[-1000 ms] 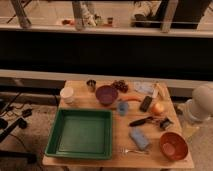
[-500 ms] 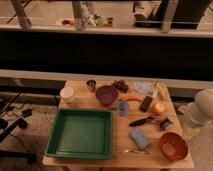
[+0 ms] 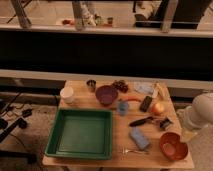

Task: Stack bowls on top of each other

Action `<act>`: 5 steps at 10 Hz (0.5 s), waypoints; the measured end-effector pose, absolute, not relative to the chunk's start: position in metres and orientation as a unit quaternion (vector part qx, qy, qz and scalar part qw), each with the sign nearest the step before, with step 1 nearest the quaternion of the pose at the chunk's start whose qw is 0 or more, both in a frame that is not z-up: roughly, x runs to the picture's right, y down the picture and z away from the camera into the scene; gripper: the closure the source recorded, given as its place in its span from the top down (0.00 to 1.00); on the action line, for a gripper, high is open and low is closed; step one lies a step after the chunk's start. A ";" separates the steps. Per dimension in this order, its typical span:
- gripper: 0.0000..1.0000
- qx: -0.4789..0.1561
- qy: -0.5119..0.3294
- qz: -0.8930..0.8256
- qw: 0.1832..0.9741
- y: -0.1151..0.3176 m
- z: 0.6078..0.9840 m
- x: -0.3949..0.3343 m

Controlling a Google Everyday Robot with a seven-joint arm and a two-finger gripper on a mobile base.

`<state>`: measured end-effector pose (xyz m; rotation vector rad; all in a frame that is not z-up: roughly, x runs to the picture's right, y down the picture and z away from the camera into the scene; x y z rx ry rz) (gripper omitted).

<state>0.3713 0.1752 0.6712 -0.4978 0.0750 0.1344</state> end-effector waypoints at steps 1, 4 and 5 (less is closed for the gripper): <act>0.80 -0.249 0.037 0.069 0.965 0.180 0.674 0.373; 0.80 -0.256 0.037 0.075 0.963 0.189 0.683 0.379; 0.80 -0.260 0.037 0.078 0.962 0.193 0.688 0.382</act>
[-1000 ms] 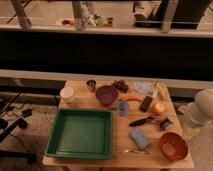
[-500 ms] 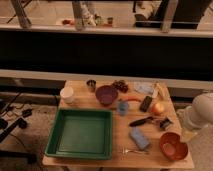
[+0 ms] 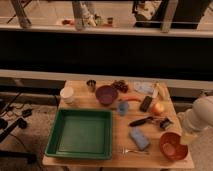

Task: Stack bowls on top of each other

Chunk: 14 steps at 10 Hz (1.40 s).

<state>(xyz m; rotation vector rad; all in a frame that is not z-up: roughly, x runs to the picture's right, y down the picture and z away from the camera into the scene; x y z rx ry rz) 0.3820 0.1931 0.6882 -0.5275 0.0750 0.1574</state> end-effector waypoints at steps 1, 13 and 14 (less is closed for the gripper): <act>0.80 -0.262 0.036 0.077 0.961 0.194 0.692 0.384; 0.80 -0.269 0.005 0.053 0.962 0.199 0.721 0.396; 0.80 -0.270 0.006 0.057 0.961 0.201 0.724 0.396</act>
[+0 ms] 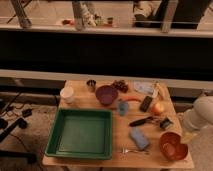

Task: Stack bowls on top of each other

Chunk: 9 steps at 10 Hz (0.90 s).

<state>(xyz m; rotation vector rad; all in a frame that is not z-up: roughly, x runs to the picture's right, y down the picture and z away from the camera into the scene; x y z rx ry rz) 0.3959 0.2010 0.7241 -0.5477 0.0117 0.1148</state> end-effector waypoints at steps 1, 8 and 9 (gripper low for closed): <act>0.80 -0.270 0.005 0.060 0.961 0.203 0.732 0.394; 0.80 -0.276 -0.010 0.065 0.959 0.210 0.748 0.388; 0.80 -0.281 -0.011 0.064 0.958 0.214 0.750 0.387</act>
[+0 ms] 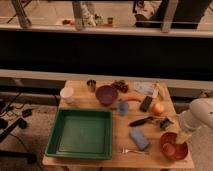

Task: Stack bowls on top of each other

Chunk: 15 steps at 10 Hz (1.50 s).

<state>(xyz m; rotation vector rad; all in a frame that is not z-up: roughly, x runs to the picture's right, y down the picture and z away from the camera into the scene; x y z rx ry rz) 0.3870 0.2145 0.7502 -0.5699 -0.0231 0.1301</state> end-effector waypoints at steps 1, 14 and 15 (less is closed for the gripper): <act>0.80 -0.285 -0.011 0.063 0.956 0.218 0.753 0.387; 0.24 -0.293 -0.019 0.049 0.955 0.232 0.762 0.381; 0.14 -0.292 -0.021 0.048 0.955 0.231 0.762 0.381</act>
